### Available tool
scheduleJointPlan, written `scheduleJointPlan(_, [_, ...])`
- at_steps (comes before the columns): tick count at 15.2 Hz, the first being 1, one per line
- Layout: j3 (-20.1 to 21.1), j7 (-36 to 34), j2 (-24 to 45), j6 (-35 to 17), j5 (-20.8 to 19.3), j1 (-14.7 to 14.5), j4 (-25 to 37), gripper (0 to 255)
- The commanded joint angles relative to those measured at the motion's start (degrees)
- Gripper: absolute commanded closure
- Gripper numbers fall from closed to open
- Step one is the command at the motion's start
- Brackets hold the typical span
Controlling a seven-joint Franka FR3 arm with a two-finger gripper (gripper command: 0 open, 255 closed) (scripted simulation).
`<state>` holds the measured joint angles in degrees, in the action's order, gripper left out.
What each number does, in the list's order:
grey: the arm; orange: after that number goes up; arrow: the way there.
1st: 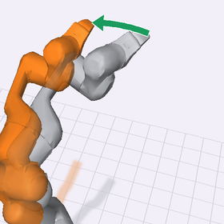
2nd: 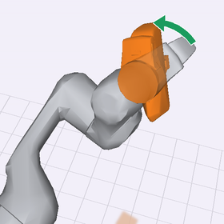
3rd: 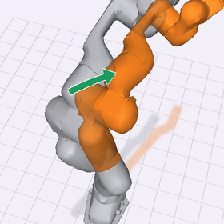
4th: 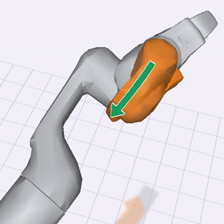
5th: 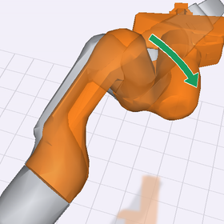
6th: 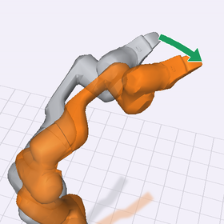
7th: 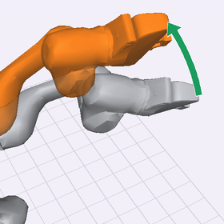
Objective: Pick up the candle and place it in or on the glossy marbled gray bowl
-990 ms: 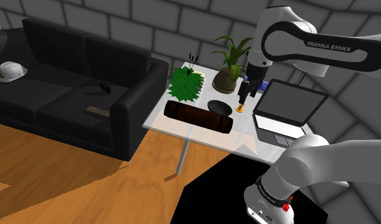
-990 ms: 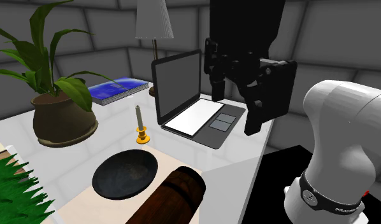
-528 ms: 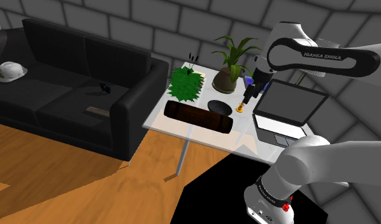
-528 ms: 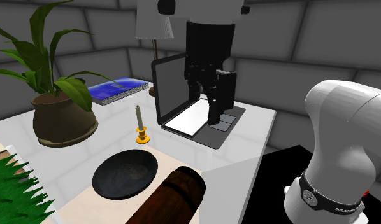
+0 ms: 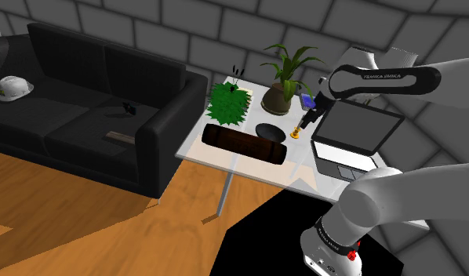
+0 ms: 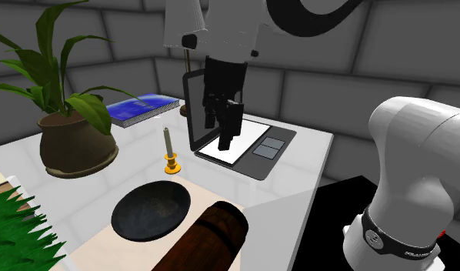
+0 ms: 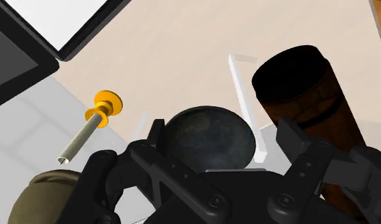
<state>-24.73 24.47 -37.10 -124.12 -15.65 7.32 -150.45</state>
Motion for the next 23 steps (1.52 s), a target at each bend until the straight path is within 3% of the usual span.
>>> scheduleJointPlan(1, [-4.3, 3.9, 3.3, -4.8, 0.4, -0.4, 0.8, 0])
scheduleJointPlan(6, [-15.5, 14.6, 12.2, -14.9, 6.0, -5.1, 4.3, 0])
scheduleJointPlan(10, [-27.5, 27.3, 20.6, -20.9, 17.3, -13.8, 9.0, 0])
scheduleJointPlan(12, [-35.5, 36.3, 25.8, -22.4, 27.0, -20.7, 12.1, 0])
scheduleJointPlan(13, [-40.4, 42.1, 29.2, -22.4, 33.8, -25.1, 14.0, 0])
scheduleJointPlan(14, [-45.9, 49.7, 34.3, -21.1, 43.4, -30.0, 16.4, 0])
scheduleJointPlan(15, [-49.6, 59.7, 43.0, -16.8, 57.1, -32.1, 19.5, 0])
scheduleJointPlan(17, [-43.8, 62.1, 45.2, -16.2, 60.4, -26.1, 20.4, 0])
scheduleJointPlan(23, [-36.8, 68.4, 52.9, -15.3, 70.9, -20.0, 22.3, 0])
